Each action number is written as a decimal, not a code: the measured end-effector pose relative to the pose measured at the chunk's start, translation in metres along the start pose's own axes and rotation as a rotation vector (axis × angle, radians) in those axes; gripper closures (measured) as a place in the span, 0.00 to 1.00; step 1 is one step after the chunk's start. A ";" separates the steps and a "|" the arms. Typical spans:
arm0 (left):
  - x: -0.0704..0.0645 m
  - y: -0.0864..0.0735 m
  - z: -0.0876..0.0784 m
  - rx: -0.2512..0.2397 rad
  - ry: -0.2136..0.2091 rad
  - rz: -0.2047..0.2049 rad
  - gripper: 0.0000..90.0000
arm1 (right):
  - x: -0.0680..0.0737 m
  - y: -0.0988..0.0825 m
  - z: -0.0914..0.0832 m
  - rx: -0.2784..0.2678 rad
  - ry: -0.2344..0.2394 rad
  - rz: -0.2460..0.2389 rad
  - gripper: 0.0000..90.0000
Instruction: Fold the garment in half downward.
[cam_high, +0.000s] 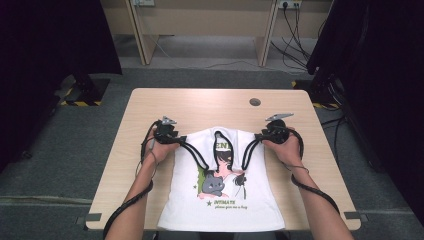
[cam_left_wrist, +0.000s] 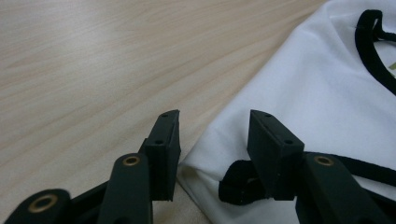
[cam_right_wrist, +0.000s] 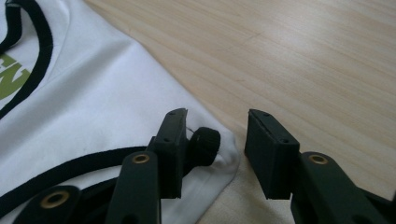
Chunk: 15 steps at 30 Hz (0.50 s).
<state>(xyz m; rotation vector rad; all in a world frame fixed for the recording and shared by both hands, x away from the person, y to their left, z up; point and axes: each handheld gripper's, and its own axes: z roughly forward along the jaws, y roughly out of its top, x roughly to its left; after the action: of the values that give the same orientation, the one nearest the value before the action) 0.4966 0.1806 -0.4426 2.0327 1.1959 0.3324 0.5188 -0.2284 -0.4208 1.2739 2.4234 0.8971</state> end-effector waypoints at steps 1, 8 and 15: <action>0.000 0.000 0.000 -0.002 -0.003 0.005 0.62 | 0.001 -0.001 0.000 -0.006 0.004 -0.007 0.69; -0.003 -0.003 -0.001 -0.012 -0.053 0.018 0.86 | 0.002 -0.007 -0.004 -0.013 0.071 0.003 0.86; -0.002 0.006 -0.005 -0.029 -0.082 -0.016 0.91 | -0.013 0.002 -0.009 -0.014 0.163 0.149 0.90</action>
<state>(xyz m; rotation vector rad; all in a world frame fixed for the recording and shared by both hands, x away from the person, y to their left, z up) 0.4968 0.1790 -0.4346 1.9915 1.1497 0.2553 0.5234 -0.2420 -0.4138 1.4438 2.4635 1.0966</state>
